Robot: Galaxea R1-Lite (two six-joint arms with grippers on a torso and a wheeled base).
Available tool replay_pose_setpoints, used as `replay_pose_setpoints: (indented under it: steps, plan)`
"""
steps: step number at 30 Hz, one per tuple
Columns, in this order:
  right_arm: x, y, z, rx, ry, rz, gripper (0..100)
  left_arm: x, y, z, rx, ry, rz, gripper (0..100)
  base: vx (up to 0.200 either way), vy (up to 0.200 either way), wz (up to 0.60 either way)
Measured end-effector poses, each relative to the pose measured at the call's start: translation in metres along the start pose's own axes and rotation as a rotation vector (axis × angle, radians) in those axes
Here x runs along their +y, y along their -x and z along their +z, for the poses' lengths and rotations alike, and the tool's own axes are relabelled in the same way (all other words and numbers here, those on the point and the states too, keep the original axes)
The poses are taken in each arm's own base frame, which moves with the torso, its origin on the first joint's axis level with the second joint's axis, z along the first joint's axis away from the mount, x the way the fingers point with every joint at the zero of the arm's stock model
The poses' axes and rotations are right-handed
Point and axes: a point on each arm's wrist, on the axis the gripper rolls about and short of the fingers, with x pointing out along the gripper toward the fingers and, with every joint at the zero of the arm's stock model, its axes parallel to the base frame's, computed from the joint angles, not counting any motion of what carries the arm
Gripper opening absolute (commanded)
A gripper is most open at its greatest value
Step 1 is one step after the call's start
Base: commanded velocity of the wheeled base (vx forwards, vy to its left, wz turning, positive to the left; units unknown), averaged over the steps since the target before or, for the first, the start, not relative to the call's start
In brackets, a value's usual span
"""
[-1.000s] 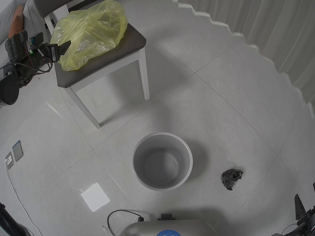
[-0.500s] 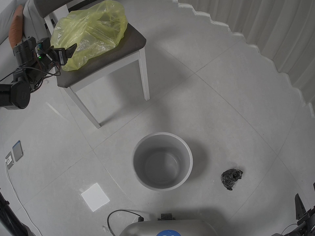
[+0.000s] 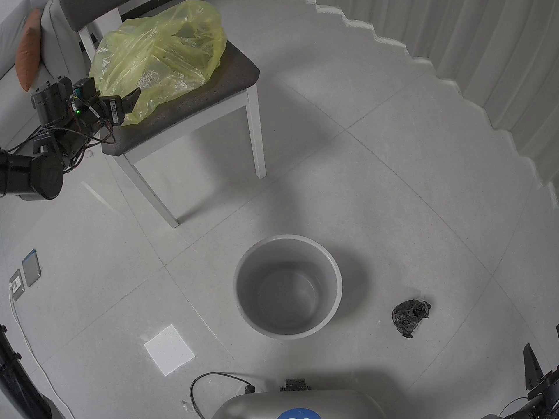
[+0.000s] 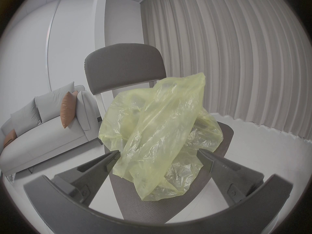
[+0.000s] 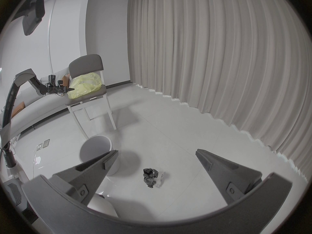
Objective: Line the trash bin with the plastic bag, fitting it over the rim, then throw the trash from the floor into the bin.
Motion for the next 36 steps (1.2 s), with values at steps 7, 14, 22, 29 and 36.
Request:
replay_pose_setpoints:
  steps: [7, 14, 22, 29, 36]
  plan:
    - [0.000, 0.000, 0.000, 0.000, 0.000, 0.000, 100, 0.001, -0.005, -0.009, 0.008, 0.010, -0.003, 0, 0.000, 0.000, 0.00]
    - [0.000, 0.000, 0.000, 0.000, 0.000, -0.005, 100, 0.005, -0.009, -0.016, 0.023, 0.034, 0.008, 0, 0.000, 0.000, 0.00]
    - [0.001, 0.000, 0.003, -0.024, 0.015, 0.024, 100, 0.012, -0.009, -0.019, 0.022, 0.033, 0.023, 0, 0.000, 0.000, 0.00]
    - [0.003, 0.007, 0.037, -0.183, 0.001, 0.137, 100, 0.011, -0.004, -0.007, -0.018, 0.022, 0.007, 0, 0.000, 0.000, 0.00]
    - [0.006, 0.007, 0.100, -0.248, 0.048, 0.203, 100, -0.007, 0.027, 0.037, -0.063, -0.043, -0.135, 0, 0.000, 0.000, 0.00]
